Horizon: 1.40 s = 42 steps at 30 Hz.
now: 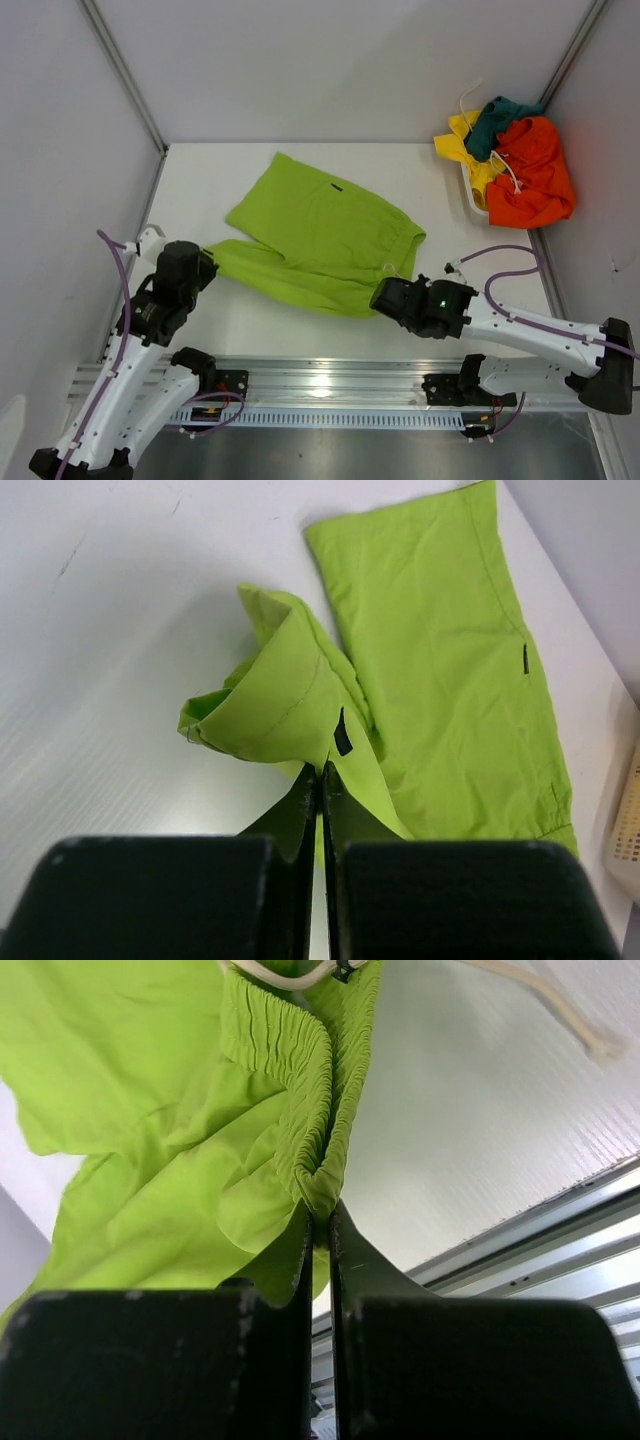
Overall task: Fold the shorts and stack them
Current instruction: Fold the shorts
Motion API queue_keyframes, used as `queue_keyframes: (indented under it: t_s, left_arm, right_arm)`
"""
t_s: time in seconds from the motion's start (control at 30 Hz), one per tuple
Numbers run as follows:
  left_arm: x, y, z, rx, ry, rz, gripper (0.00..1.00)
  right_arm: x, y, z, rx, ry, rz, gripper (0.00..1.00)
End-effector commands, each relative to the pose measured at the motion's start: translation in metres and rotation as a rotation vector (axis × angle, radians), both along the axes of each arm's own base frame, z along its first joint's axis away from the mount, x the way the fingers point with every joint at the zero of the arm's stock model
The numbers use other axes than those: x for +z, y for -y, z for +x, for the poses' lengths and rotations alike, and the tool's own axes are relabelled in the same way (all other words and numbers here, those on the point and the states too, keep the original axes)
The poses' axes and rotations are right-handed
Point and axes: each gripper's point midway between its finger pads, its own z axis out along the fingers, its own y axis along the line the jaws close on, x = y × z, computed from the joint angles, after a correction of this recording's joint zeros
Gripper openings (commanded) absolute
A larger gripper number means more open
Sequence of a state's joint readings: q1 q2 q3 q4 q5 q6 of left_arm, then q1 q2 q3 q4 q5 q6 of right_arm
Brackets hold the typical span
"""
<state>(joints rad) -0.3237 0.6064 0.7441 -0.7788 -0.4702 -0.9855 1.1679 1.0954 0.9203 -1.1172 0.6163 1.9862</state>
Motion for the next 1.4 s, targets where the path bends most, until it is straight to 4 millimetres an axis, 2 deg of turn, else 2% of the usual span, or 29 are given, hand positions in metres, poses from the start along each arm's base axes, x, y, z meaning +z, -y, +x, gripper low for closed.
queue_keyframes:
  t_s: [0.0, 0.1, 0.13, 0.17, 0.2, 0.23, 0.3, 0.33, 0.4, 0.43, 0.57, 0.63, 0.73, 0.8, 0.83, 0.87, 0.93, 1.13, 1.2, 1.3, 1.37]
  left_arm:
    - [0.045, -0.004, 0.021, 0.018, 0.109, 0.025, 0.0]
    - [0.058, 0.0, 0.034, 0.02, 0.132, 0.023, 0.0]
    - [0.072, 0.001, 0.039, 0.015, 0.16, 0.022, 0.0]
    - [0.077, 0.002, 0.043, 0.021, 0.173, 0.021, 0.0]
    - [0.077, 0.002, 0.048, 0.024, 0.164, 0.027, 0.0]
    - [0.102, 0.003, 0.053, 0.022, 0.215, 0.02, 0.0]
    - [0.096, 0.006, 0.063, 0.022, 0.196, 0.034, 0.0]
    - [0.106, 0.007, 0.068, 0.023, 0.214, 0.031, 0.0]
    - [0.106, 0.009, 0.078, 0.028, 0.209, 0.037, 0.0]
    - [0.115, 0.011, 0.084, 0.028, 0.234, 0.03, 0.0]
    - [0.114, 0.014, 0.101, 0.04, 0.228, 0.032, 0.0]
    - [0.123, 0.017, 0.112, 0.047, 0.25, 0.027, 0.0]
    - [0.13, 0.019, 0.125, 0.047, 0.257, 0.03, 0.0]
    - [0.12, 0.022, 0.138, 0.046, 0.218, 0.048, 0.0]
    - [0.128, 0.023, 0.144, 0.051, 0.231, 0.045, 0.0]
    - [0.117, 0.024, 0.152, 0.052, 0.202, 0.056, 0.0]
    - [0.119, 0.025, 0.162, 0.061, 0.208, 0.053, 0.0]
    - [0.105, 0.032, 0.196, 0.066, 0.183, 0.045, 0.0]
    - [0.097, 0.033, 0.208, 0.07, 0.161, 0.05, 0.0]
    - [0.099, 0.034, 0.223, 0.072, 0.165, 0.047, 0.0]
    - [0.09, 0.037, 0.237, 0.071, 0.149, 0.048, 0.0]
  right_arm:
    - [0.038, 0.017, 0.023, -0.268, 0.132, 0.14, 0.0]
    - [0.047, 0.02, 0.03, -0.287, 0.151, 0.144, 0.0]
    - [0.05, 0.021, 0.033, -0.294, 0.154, 0.152, 0.0]
    - [0.051, 0.021, 0.034, -0.286, 0.155, 0.15, 0.0]
    - [0.053, 0.021, 0.039, -0.299, 0.163, 0.164, 0.0]
    - [0.054, 0.022, 0.041, -0.304, 0.161, 0.17, 0.0]
    - [0.056, 0.024, 0.048, -0.317, 0.167, 0.183, 0.0]
    - [0.056, 0.025, 0.05, -0.32, 0.162, 0.185, 0.0]
    - [0.058, 0.025, 0.057, -0.321, 0.168, 0.198, 0.0]
    - [0.058, 0.029, 0.062, -0.343, 0.162, 0.205, 0.0]
    - [0.061, 0.038, 0.082, -0.378, 0.164, 0.243, 0.0]
    - [0.063, 0.049, 0.094, -0.404, 0.174, 0.249, 0.0]
    - [0.067, 0.051, 0.108, -0.404, 0.174, 0.27, 0.0]
    - [0.066, 0.057, 0.12, -0.429, 0.166, 0.28, 0.0]
    - [0.066, 0.057, 0.124, -0.422, 0.163, 0.277, 0.0]
    - [0.064, 0.058, 0.128, -0.426, 0.159, 0.281, 0.0]
    - [0.061, 0.062, 0.14, -0.443, 0.155, 0.285, 0.0]
    - [0.056, 0.075, 0.173, -0.489, 0.163, 0.295, 0.0]
    - [0.06, 0.077, 0.184, -0.489, 0.175, 0.296, 0.0]
    - [0.057, 0.082, 0.2, -0.505, 0.168, 0.292, 0.0]
    - [0.051, 0.086, 0.212, -0.518, 0.161, 0.298, 0.0]
